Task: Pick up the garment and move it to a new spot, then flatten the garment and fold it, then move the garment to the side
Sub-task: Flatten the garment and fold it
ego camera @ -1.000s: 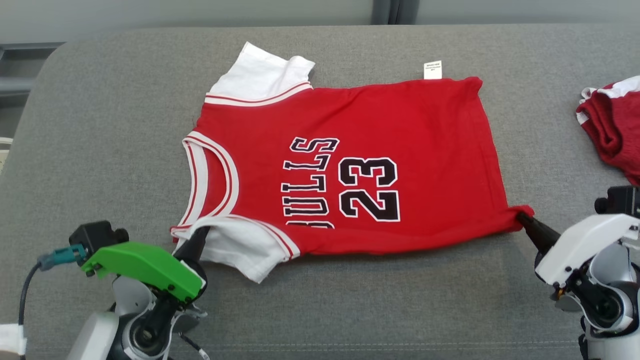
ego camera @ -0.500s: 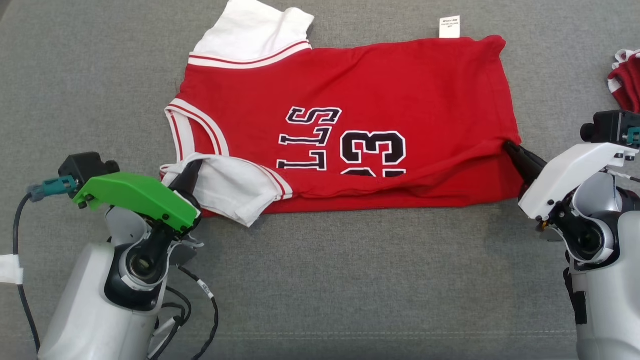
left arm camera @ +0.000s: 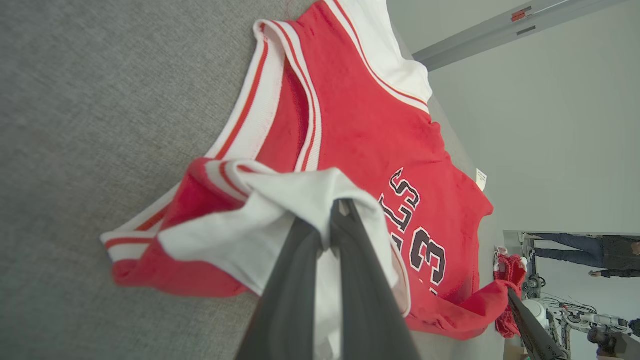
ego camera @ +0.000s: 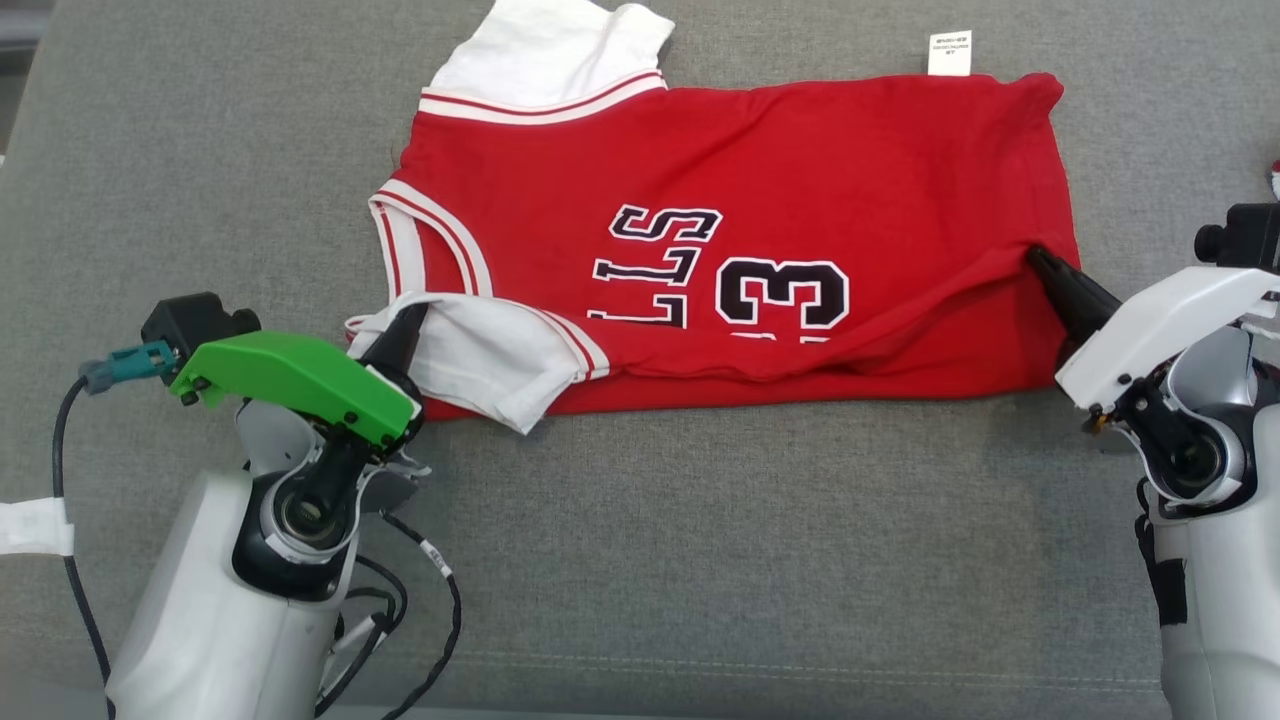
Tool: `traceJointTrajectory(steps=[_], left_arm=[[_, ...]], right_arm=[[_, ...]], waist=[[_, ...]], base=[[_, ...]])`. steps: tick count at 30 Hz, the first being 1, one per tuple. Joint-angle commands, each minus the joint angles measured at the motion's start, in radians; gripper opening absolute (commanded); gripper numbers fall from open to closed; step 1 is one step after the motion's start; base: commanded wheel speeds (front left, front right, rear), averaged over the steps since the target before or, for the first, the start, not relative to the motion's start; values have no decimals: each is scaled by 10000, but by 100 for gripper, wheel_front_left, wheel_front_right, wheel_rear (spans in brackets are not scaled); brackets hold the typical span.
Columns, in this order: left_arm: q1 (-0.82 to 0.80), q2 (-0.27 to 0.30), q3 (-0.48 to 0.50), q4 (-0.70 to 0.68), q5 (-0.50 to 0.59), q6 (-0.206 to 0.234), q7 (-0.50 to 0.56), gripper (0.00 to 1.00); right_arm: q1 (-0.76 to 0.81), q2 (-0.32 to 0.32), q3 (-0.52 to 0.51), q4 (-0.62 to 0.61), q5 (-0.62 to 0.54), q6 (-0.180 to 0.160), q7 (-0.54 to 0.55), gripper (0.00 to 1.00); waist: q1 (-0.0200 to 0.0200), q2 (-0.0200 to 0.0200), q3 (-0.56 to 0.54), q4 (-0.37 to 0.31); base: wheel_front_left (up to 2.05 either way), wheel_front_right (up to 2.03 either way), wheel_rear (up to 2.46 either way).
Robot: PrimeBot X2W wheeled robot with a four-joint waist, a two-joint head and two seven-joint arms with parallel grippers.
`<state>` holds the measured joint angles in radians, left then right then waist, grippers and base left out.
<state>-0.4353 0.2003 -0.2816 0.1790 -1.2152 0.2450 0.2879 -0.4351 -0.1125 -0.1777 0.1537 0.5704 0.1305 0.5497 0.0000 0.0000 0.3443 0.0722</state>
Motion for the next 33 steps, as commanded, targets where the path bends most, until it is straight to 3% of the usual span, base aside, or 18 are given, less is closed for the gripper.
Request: traceJointTrajectory(steps=[1,7,8,9,10,12,24,30,33], left_arm=[[-296,-60,68,155,-114,-63,-81,0],[-990,-285,123,1031,-90,-165,-261,0],[-1066,-329,117,1161,-68,-189,-304,0],[-1157,-346,116,1289,-16,-209,-353,0],[-1261,-348,141,1414,61,-251,-483,18],[-1412,-430,210,1655,141,-343,-744,100],[-1567,-644,558,2659,245,-1049,-1972,100],[-854,-416,466,2665,859,-1304,-2959,100],[-382,-319,215,2690,1306,-1215,-3310,100]], right_arm=[[-243,-2,-43,140,-31,1,-225,0],[-1101,88,-154,1152,-324,1,-884,0],[-1219,92,-153,1339,-394,1,-958,21],[-1344,94,-127,1484,-439,1,-1041,72],[-1459,103,-183,1678,-498,0,-1149,100],[-1612,95,-180,2003,-611,1,-1270,100],[-1377,-99,-39,2498,-703,1,-1743,100],[-742,-190,-212,2190,-948,1,-2125,100],[-365,-97,-380,2038,-1062,1,-2216,100]], waist=[[0,0,149,20],[0,0,510,27],[0,0,545,31],[0,0,588,34],[0,0,622,37],[0,0,664,63],[0,0,345,110],[0,0,-114,110],[0,0,-374,105]], base=[[0,0,0],[0,0,0],[0,0,0],[0,0,0],[0,0,0],[0,0,0],[0,0,0],[0,0,0],[0,0,0]])
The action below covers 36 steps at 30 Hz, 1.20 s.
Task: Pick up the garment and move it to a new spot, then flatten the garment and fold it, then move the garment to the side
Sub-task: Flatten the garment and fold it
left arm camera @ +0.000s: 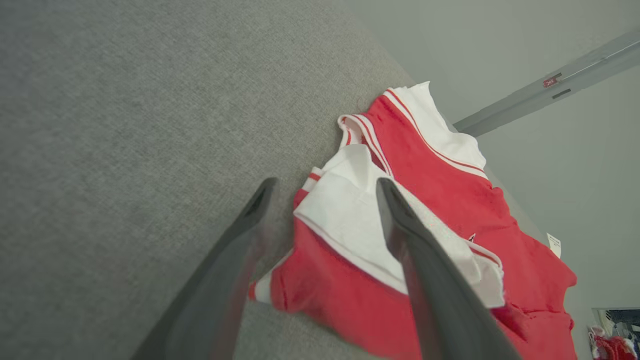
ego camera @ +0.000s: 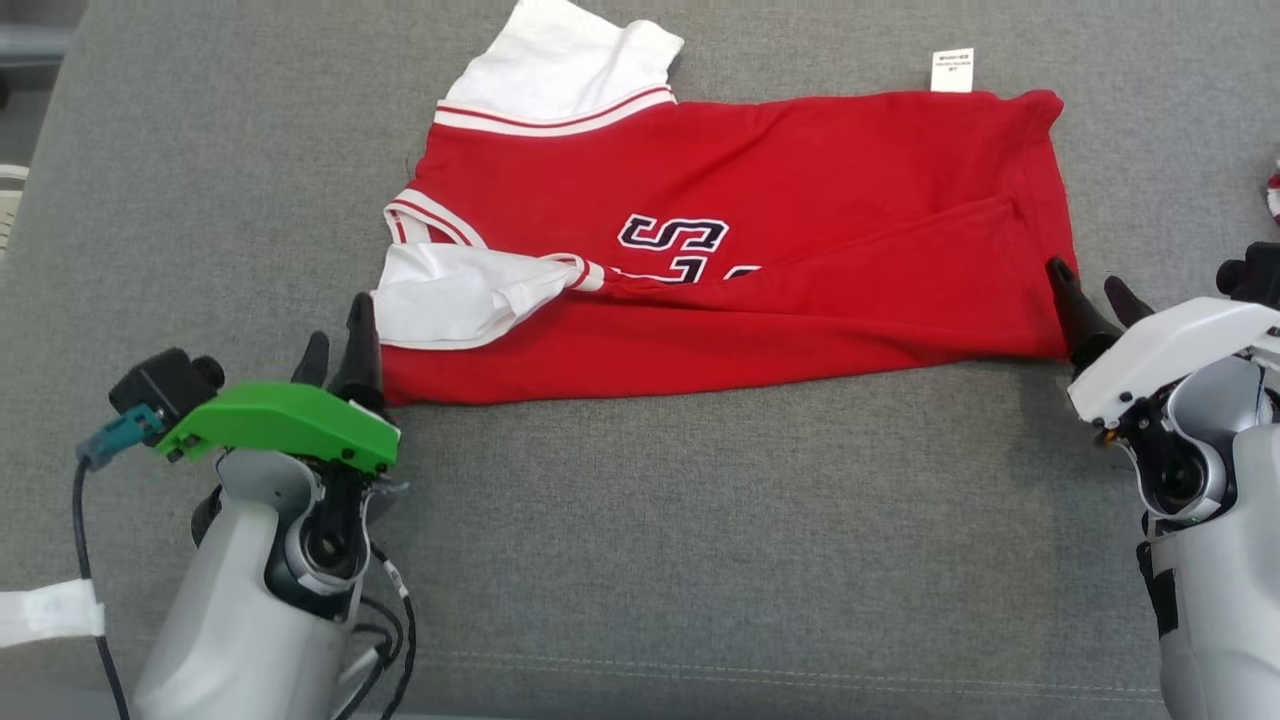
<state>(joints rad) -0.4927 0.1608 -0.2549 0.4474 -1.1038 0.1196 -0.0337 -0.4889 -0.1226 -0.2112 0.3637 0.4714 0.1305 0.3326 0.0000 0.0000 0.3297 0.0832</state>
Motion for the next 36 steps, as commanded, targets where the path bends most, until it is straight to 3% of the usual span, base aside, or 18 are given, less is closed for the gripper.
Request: traceJointTrajectory(steps=[1,11,21,36], left_arm=[[322,121,-153,10,326,93,-165,100],[1001,729,-1344,14,1998,748,-458,100],[253,1481,-2778,133,3704,1095,156,100],[-363,1700,-3528,177,4274,1189,1095,100]], right_arm=[[275,36,-96,-111,-128,1,-47,100],[916,238,-429,-399,-1285,1,167,100],[237,130,-81,-50,-2818,1,679,100],[-79,167,285,84,-3026,0,1567,100]], waist=[[0,0,-305,-9],[0,0,-840,-95],[0,0,-738,-153],[0,0,-570,-90]], base=[[0,0,0],[0,0,0],[0,0,0],[0,0,0]])
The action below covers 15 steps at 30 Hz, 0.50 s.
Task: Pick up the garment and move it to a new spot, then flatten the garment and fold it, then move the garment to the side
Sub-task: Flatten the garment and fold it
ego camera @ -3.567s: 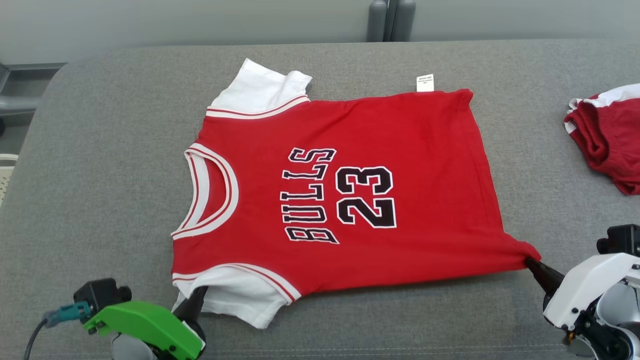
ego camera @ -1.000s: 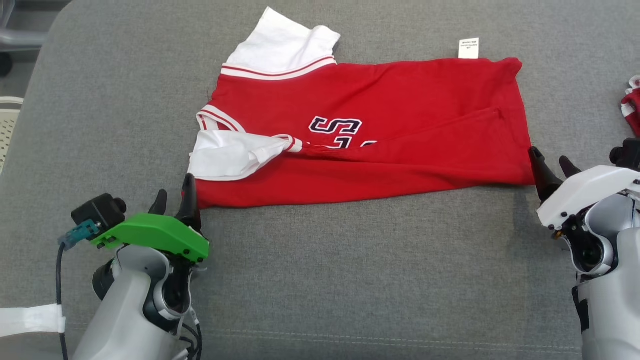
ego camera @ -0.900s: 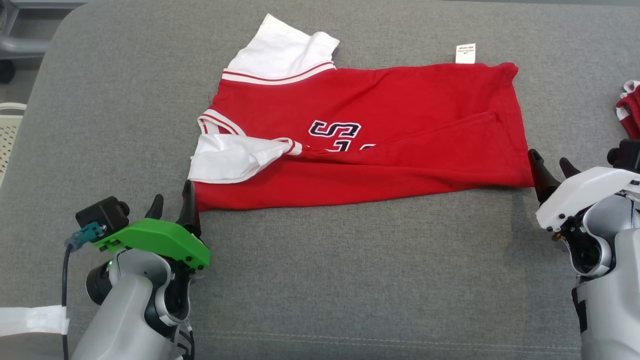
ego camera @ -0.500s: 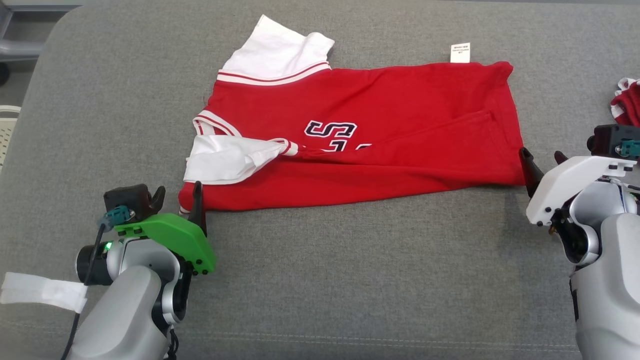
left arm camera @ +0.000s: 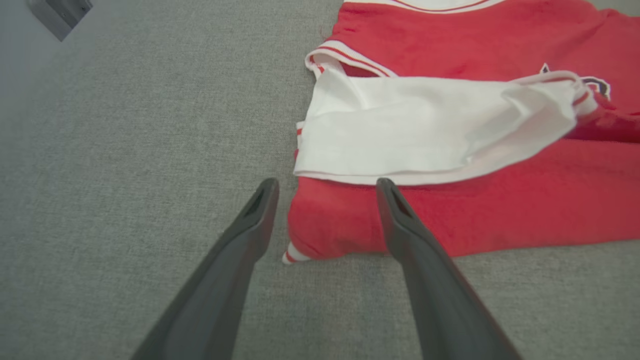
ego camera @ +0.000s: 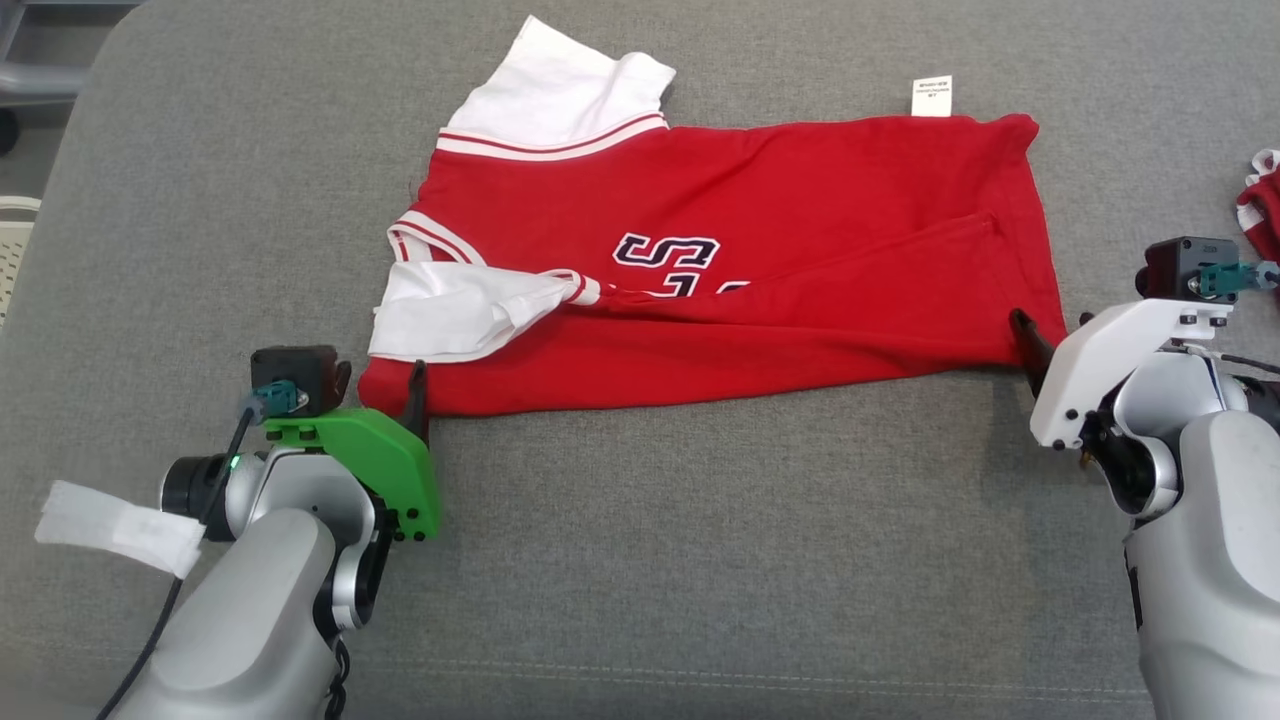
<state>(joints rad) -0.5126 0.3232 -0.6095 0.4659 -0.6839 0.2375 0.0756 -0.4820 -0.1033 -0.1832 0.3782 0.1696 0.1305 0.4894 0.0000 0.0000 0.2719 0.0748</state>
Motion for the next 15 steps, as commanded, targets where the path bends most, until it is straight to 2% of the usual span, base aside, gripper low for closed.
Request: traceJointTrajectory(steps=[1,10,15], left_arm=[[-226,115,-22,23,114,36,115,100],[-687,227,-286,146,119,122,1114,100],[-827,195,-349,136,100,207,1366,100]], right_arm=[[-204,-42,43,-65,9,1,156,100],[-573,-173,293,-177,-206,0,1438,100],[-721,-238,293,-270,-323,0,1710,100]], waist=[[0,0,21,-12],[0,0,184,9],[0,0,302,46]], base=[[0,0,0],[0,0,0],[0,0,0]])
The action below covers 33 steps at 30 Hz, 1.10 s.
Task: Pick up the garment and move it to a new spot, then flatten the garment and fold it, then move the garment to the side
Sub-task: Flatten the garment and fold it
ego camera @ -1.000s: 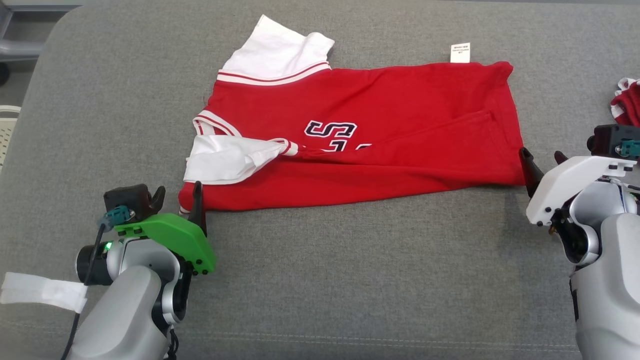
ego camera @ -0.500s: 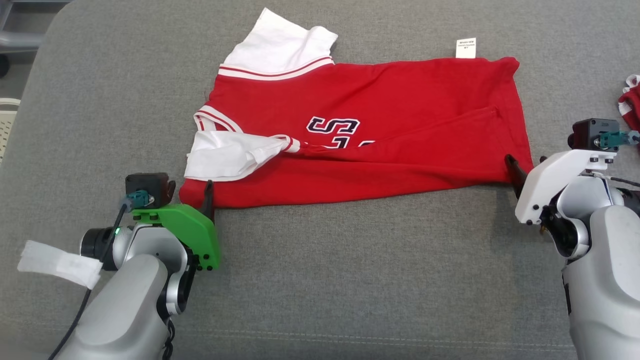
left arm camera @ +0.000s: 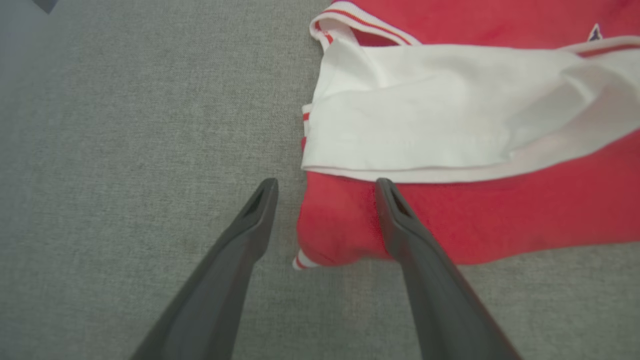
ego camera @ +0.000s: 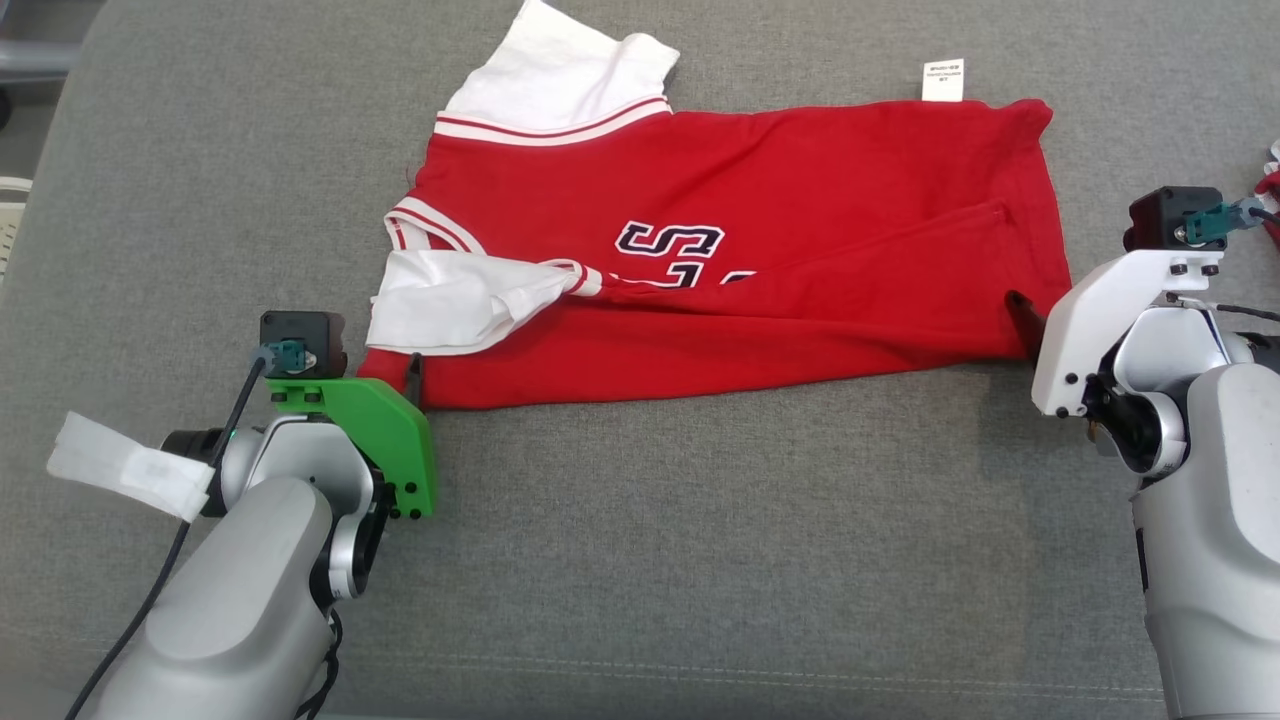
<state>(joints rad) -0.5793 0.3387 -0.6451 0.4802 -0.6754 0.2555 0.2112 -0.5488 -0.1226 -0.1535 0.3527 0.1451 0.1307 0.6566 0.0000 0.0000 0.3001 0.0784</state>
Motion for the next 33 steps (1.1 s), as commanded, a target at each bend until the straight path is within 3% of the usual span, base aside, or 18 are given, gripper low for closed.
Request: traceJointTrajectory(steps=[1,4,6,11,21,25,28,33], left_arm=[[-171,35,-15,18,-2,57,104,100],[-202,26,-96,-39,-45,49,329,88],[-222,37,-147,-110,-11,110,423,53],[-152,27,-226,-349,-1,210,595,0],[-48,25,-258,-555,-106,264,644,0],[-60,26,-272,-593,-136,268,653,0],[-52,10,-282,-585,-170,265,637,0],[-34,-31,-292,-546,-236,222,621,0]], right_arm=[[-85,-55,6,-19,-120,-2,99,100],[-175,-125,36,-85,-184,-1,228,100],[-187,-142,73,-81,-190,-2,369,100],[-249,-203,100,-258,-258,-2,696,100],[-219,-168,76,-519,-269,-2,1135,100],[-293,-151,145,-589,-324,-1,1233,87],[-243,-131,223,-562,-325,-2,1379,89],[-82,-75,201,-599,-352,-1,1497,78]], waist=[[0,0,45,11],[0,0,117,18],[0,0,159,20],[0,0,246,19],[0,0,349,61],[0,0,400,80],[0,0,426,90],[0,0,467,99]], base=[[0,0,0],[0,0,0],[0,0,0],[0,0,0],[0,0,0],[0,0,0],[0,0,0],[0,0,0]])
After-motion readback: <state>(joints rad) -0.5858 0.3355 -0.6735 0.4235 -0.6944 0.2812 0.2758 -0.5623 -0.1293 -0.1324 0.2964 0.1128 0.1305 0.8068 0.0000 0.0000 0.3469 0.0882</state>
